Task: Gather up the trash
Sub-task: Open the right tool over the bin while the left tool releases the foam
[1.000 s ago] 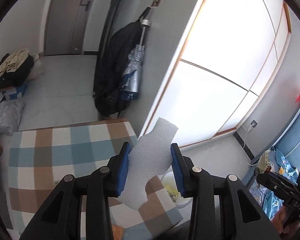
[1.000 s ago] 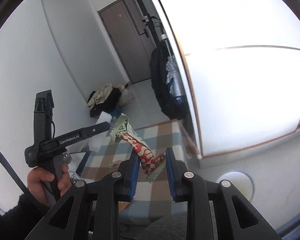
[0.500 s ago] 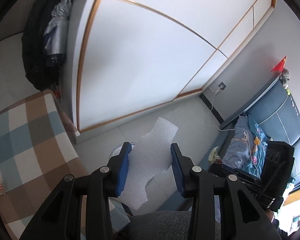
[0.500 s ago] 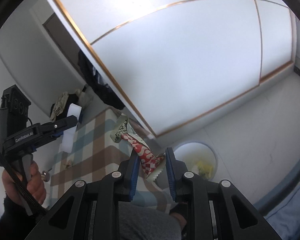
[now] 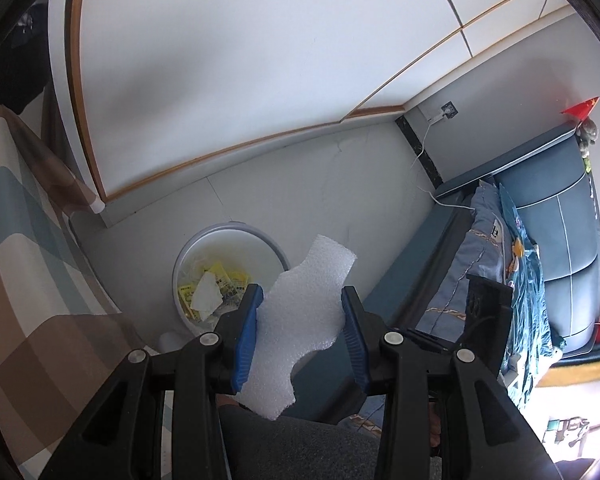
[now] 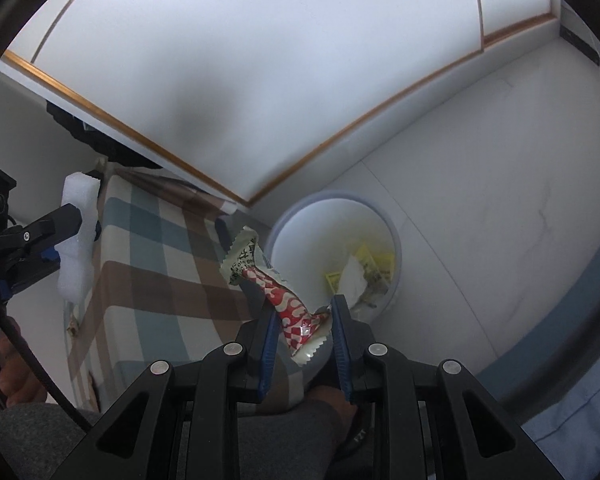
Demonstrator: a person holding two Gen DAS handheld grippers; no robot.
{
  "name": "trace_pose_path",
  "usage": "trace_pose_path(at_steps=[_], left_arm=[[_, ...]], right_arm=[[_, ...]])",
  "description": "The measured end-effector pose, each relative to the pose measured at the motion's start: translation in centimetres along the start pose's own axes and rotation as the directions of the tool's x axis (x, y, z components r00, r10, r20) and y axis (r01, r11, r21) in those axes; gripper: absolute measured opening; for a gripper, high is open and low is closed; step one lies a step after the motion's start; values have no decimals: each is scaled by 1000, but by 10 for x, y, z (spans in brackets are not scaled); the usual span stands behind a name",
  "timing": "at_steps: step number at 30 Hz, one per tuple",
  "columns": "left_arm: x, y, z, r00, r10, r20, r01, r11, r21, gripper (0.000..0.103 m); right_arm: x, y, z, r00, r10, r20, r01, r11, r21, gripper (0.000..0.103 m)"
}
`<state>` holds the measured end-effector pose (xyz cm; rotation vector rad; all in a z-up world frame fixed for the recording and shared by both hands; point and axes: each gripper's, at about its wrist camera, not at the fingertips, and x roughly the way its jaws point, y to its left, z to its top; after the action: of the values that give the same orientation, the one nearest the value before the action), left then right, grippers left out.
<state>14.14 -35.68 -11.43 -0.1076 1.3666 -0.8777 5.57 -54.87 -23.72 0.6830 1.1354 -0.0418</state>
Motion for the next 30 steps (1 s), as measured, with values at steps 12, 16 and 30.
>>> trace_pose_path(at_steps=[12,16,30], left_arm=[[41,20,19,995,21,-96,-28,997,-77,34],[53,23,23,993,22,-119,-34,995,-96,34],[90,25,27,977,39,-210,-65,991,-120,34]], right_arm=[[69,-30,22,988,54,-144,-40,994,100,29],[67,-33,29,988,113,-106,-99,986,132,51],[34,-63,22,997,75,-13,-71,983,169,66]])
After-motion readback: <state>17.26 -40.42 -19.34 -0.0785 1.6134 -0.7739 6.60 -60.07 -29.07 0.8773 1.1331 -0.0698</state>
